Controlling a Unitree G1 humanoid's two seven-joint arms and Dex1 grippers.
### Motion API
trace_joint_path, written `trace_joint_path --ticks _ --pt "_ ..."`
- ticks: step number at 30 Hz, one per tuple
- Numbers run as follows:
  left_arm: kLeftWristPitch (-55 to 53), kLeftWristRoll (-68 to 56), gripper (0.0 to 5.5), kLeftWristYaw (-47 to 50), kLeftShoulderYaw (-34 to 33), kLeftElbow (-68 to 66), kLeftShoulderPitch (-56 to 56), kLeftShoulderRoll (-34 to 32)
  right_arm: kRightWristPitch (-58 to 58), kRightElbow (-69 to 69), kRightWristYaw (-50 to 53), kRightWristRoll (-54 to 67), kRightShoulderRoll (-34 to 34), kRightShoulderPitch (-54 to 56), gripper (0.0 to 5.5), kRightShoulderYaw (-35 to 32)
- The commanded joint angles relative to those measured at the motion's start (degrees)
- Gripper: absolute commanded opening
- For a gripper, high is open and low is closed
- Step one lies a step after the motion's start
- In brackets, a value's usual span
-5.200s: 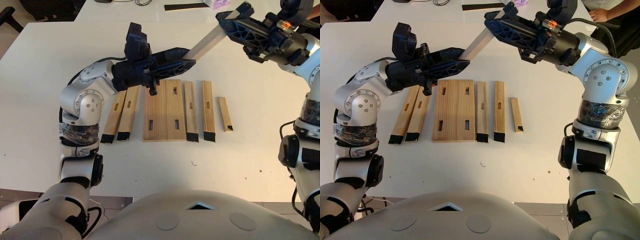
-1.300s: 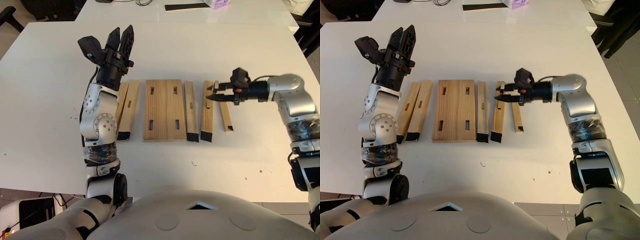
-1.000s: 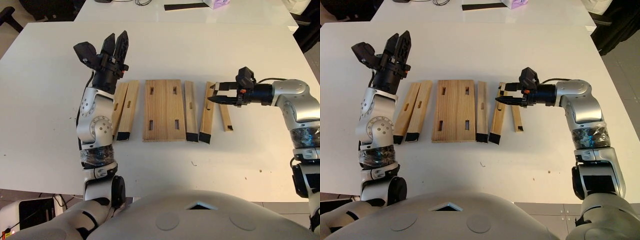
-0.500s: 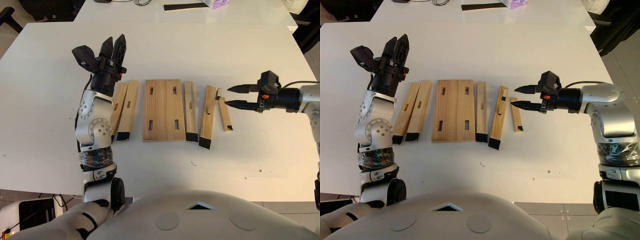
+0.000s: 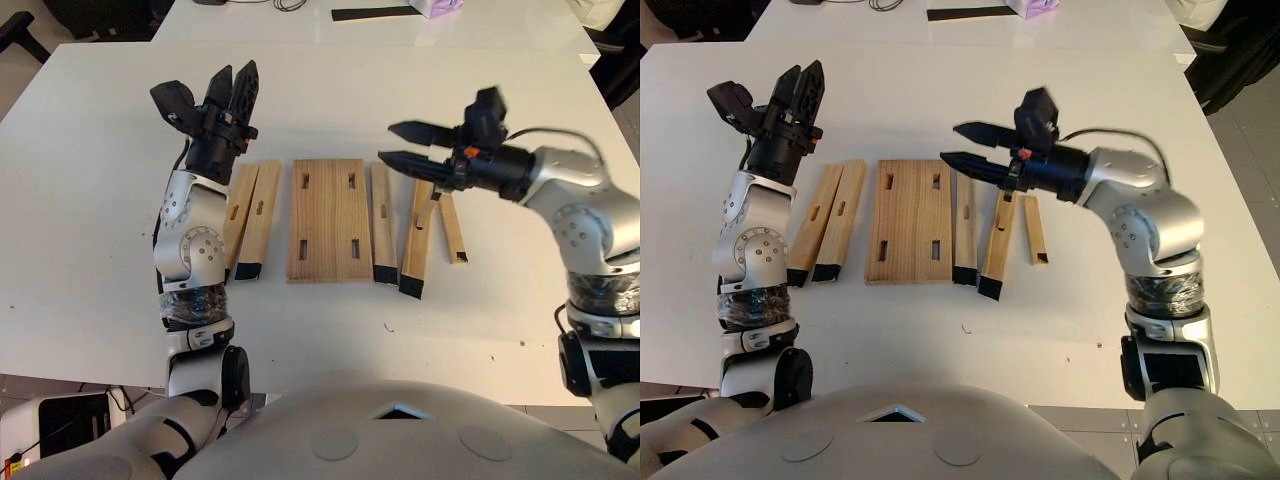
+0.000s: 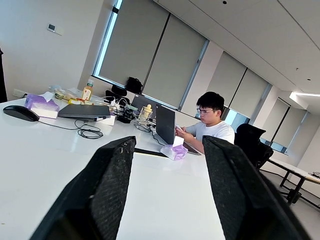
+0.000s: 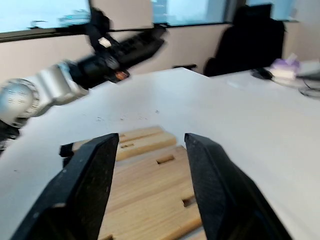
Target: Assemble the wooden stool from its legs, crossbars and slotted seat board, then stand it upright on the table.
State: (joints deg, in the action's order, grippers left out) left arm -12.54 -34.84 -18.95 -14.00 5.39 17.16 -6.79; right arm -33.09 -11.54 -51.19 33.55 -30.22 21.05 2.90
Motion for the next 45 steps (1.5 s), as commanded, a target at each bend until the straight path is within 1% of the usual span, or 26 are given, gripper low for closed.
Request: trace_joint_path --ticks 1,4,9,12,14,19,20,22,24,27,31,33,35,38,42,43,45 --pt "0.5 0.4 2.48 -0.4 0.3 -0.8 0.1 0.1 1.4 1.0 0.6 -1.0 1.3 1.6 2.43 0.1" --pt "0.9 0.4 2.48 -0.5 0.4 -1.2 0.6 0.3 1.2 0.2 0.2 0.1 1.6 2.8 2.43 -0.7" --pt "1.1 0.4 2.48 -0.6 0.4 -1.4 0.8 0.1 -1.0 -2.2 2.5 6.6 4.2 7.4 2.43 -5.5" --pt "1.0 0.5 2.48 -0.6 0.4 -1.4 0.5 0.0 -1.4 -2.7 3.0 7.7 4.5 7.9 2.43 -5.6" --pt "1.1 0.6 2.48 -0.7 0.5 -1.6 0.6 0.1 -0.9 -2.4 2.5 5.5 3.8 6.3 2.43 -3.5" --pt "1.6 0.9 2.48 -0.7 0.7 -2.2 0.5 0.5 5.6 4.1 -2.3 -8.1 -1.0 -1.3 2.43 8.4" --pt "1.8 1.0 2.48 -0.8 0.6 -2.6 0.5 0.5 7.1 6.2 -2.2 -10.4 -1.0 -2.3 2.43 9.9" --pt "2.0 1.1 2.48 -0.8 0.6 -3.1 0.5 0.5 9.4 8.4 -1.8 -12.4 -0.4 -2.9 2.43 10.6" --pt "2.0 1.1 2.48 -0.9 0.7 -3.3 0.5 0.4 9.6 7.6 -1.0 -10.5 0.9 -1.9 2.43 8.3" --pt "2.0 1.1 2.48 -1.3 0.7 -4.1 0.8 0.3 7.6 2.8 -0.8 -4.1 2.4 -0.5 2.43 4.0" --pt "2.0 1.1 2.48 -1.0 0.4 -3.4 0.3 0.4 -0.1 -5.1 0.8 7.6 3.9 1.8 2.43 -1.3" --pt "1.9 1.0 2.48 -0.7 0.2 -2.6 -0.2 0.5 -4.5 -9.5 2.6 13.3 3.4 1.7 2.43 -3.4" --pt "1.4 0.7 2.48 -0.3 0.0 -1.3 -1.0 0.4 -7.9 -14.0 2.7 15.5 0.4 -1.4 2.43 -3.5" --pt "0.6 0.3 2.48 0.7 -0.8 1.5 -3.6 0.3 -11.2 -18.5 0.3 13.8 -7.0 -9.6 2.43 -2.2" --pt "-0.8 -0.2 2.48 2.5 -1.9 5.8 -8.7 0.2 -8.1 -19.3 -3.1 3.5 -17.5 -21.6 2.43 1.6" --pt "-1.1 -0.3 2.48 3.0 -2.2 7.0 -10.2 0.3 -7.2 -19.0 -3.1 1.0 -18.9 -23.4 2.43 2.7" --pt "-1.4 -0.5 2.48 3.8 -2.4 8.7 -12.5 0.7 -6.6 -18.4 -1.9 -2.4 -19.3 -24.8 2.43 5.2"
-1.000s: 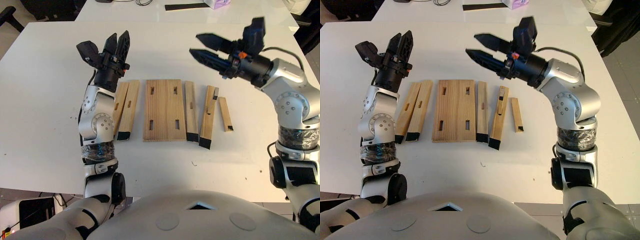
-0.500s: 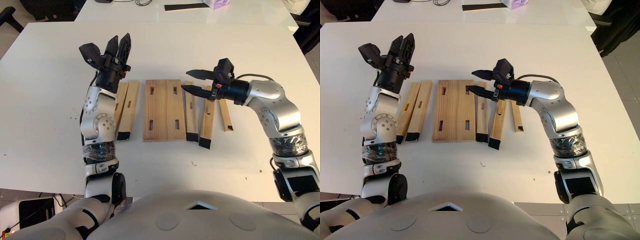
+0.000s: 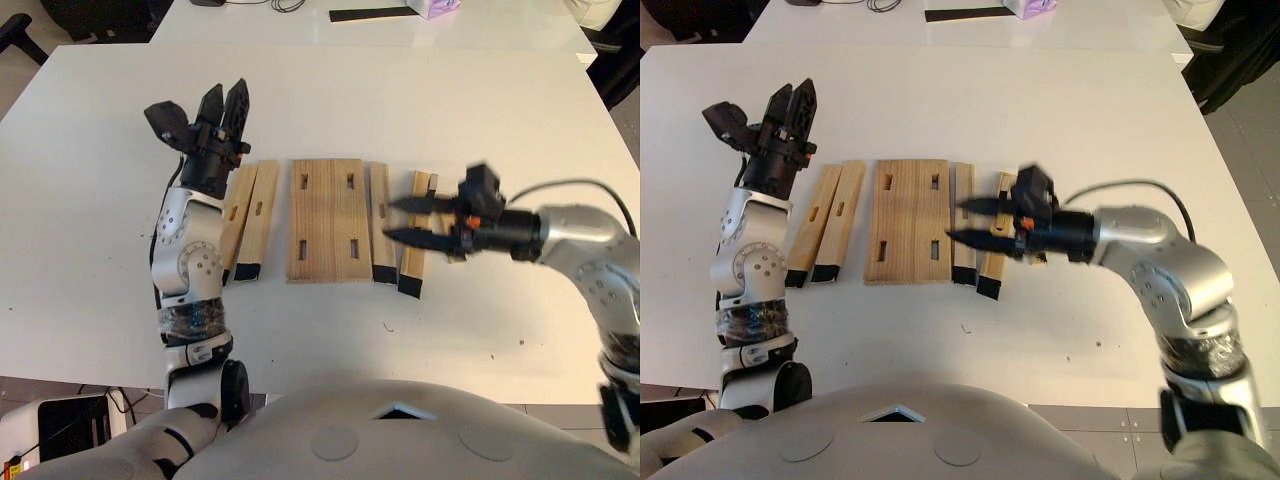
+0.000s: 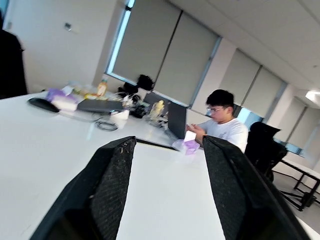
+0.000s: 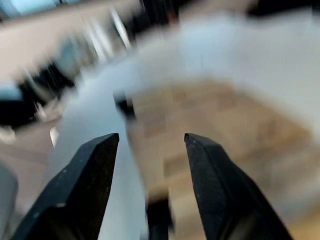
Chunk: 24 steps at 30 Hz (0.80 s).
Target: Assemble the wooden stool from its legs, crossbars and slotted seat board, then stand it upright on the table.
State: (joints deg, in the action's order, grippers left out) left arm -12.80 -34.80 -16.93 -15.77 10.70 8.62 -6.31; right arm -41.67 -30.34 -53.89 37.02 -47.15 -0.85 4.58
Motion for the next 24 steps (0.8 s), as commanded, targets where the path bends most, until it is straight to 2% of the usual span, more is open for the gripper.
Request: trace_joint_path --ticks 1,7,13,24 --pt "-1.2 -0.4 2.48 2.1 -0.5 3.9 -4.6 0.4 2.8 0.7 1.5 -8.0 -2.1 -3.2 2.43 5.1" --pt "-2.3 -0.6 2.48 3.4 0.5 5.1 -5.3 0.9 3.8 2.5 6.2 -14.3 2.6 -2.5 2.43 11.0" --pt "-3.6 -1.3 2.48 3.5 0.3 6.2 -6.4 0.2 6.2 5.0 6.8 -20.9 1.4 -3.1 2.43 14.8" --pt "-2.3 -0.9 2.48 4.1 0.6 6.8 -7.7 1.3 8.4 5.1 0.9 -18.0 -5.2 -4.2 2.43 5.0"
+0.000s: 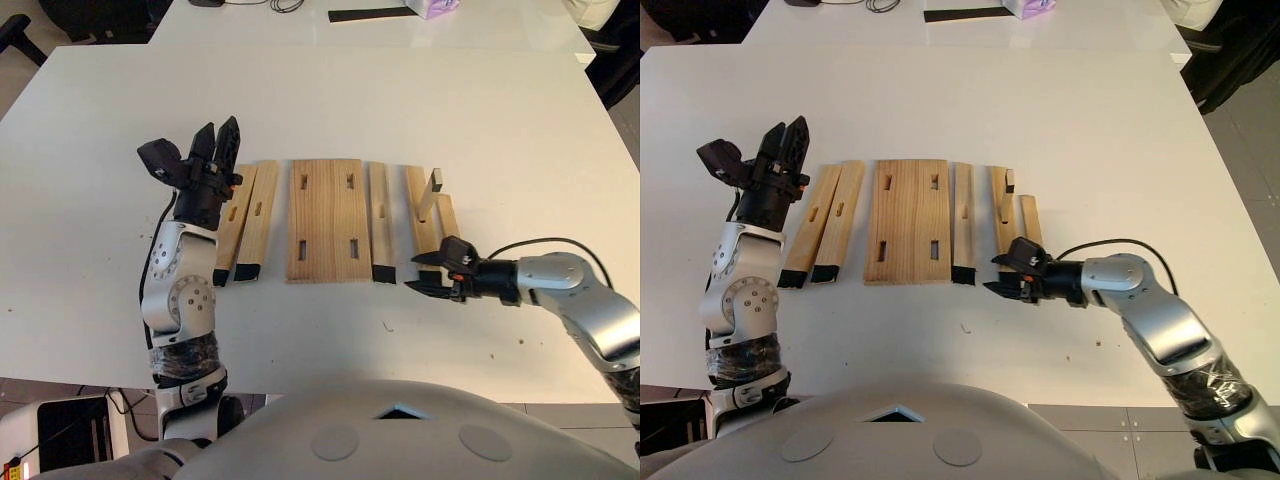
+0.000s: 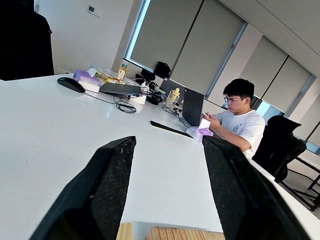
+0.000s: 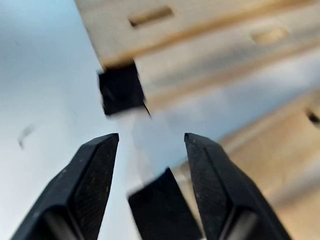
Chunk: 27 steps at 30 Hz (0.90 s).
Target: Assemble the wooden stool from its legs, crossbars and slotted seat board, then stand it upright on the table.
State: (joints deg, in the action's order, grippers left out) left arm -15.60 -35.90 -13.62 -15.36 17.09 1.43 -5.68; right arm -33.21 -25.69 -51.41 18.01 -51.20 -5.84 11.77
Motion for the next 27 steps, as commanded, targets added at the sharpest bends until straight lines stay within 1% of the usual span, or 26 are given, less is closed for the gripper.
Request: trace_joint_path --ticks 1,4,7,13,19,27 --pt "0.7 0.3 2.48 0.8 0.2 0.2 -0.5 0.7 -0.5 0.4 -1.5 1.5 -0.5 1.4 2.43 -2.8" --pt "1.1 0.5 2.48 0.7 0.1 -0.4 0.3 0.8 -3.6 0.1 1.9 3.1 2.5 3.7 2.43 -5.4" --pt "1.4 0.6 2.48 0.6 0.0 -0.8 0.6 0.7 -6.2 0.6 7.1 1.7 5.2 5.1 2.43 -6.7" --pt "1.7 0.8 2.48 0.0 -0.2 -2.5 1.5 -0.1 -9.7 -2.6 17.7 -1.1 10.2 -1.4 2.43 -8.1" --pt "1.4 0.6 2.48 0.1 -0.2 -2.6 1.4 -0.7 -15.4 -6.9 26.6 -0.7 17.5 -5.6 2.43 -9.5" --pt "0.7 0.3 2.48 0.2 0.2 -2.1 1.1 -1.0 -20.6 -9.7 31.0 0.4 22.8 -4.7 2.43 -9.3"
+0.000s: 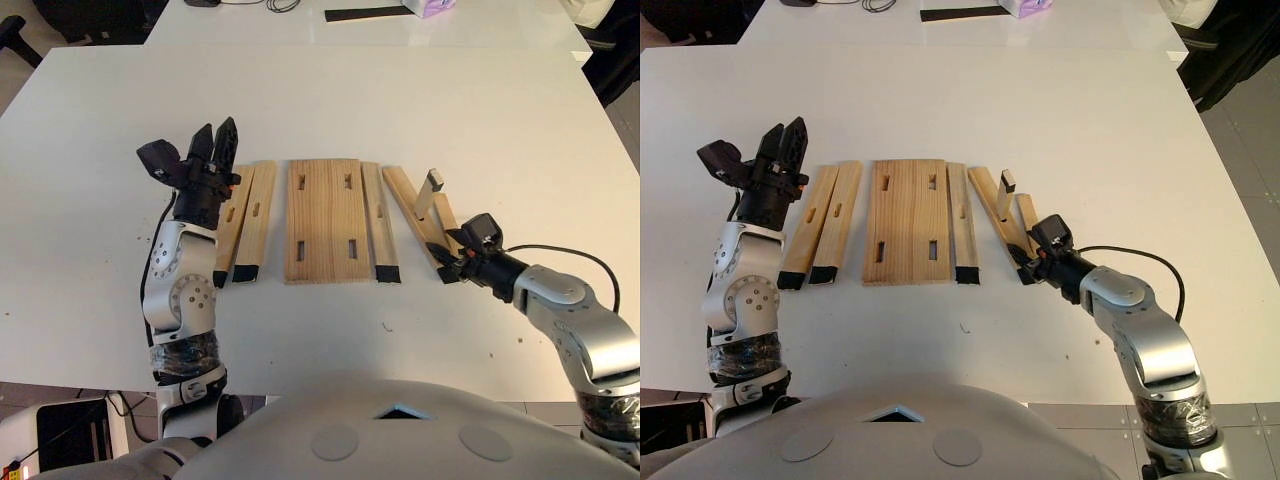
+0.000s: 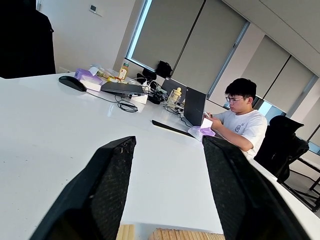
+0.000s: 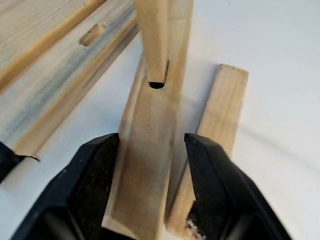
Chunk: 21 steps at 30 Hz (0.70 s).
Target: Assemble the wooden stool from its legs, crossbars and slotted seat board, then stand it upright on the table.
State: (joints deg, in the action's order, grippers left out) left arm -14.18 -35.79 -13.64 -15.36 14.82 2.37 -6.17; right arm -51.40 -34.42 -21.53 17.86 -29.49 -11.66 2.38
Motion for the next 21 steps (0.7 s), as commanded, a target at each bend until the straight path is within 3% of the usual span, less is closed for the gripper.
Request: trace_joint_path --ticks 1,4,10,18,21 --pt "-0.7 0.2 2.48 0.3 0.1 0.2 0.2 -0.5 -2.8 -0.9 1.2 0.6 1.3 1.4 2.43 0.1" --pt "-0.5 0.2 2.48 0.3 0.3 -0.1 0.5 -0.3 -3.6 -0.8 1.4 -0.2 0.9 1.2 2.66 1.3" --pt "-0.4 0.3 2.48 0.4 0.5 -0.1 0.3 -0.1 -6.2 -0.4 2.4 -0.4 1.3 0.8 3.65 2.1" --pt "-0.1 0.5 2.48 0.8 0.6 0.1 0.0 0.3 -9.9 -0.2 2.9 -0.7 0.4 1.3 3.65 2.5" --pt "0.1 0.6 2.48 1.0 0.6 0.1 0.0 0.5 -9.9 0.1 3.0 -1.5 -0.3 2.1 3.22 3.2"
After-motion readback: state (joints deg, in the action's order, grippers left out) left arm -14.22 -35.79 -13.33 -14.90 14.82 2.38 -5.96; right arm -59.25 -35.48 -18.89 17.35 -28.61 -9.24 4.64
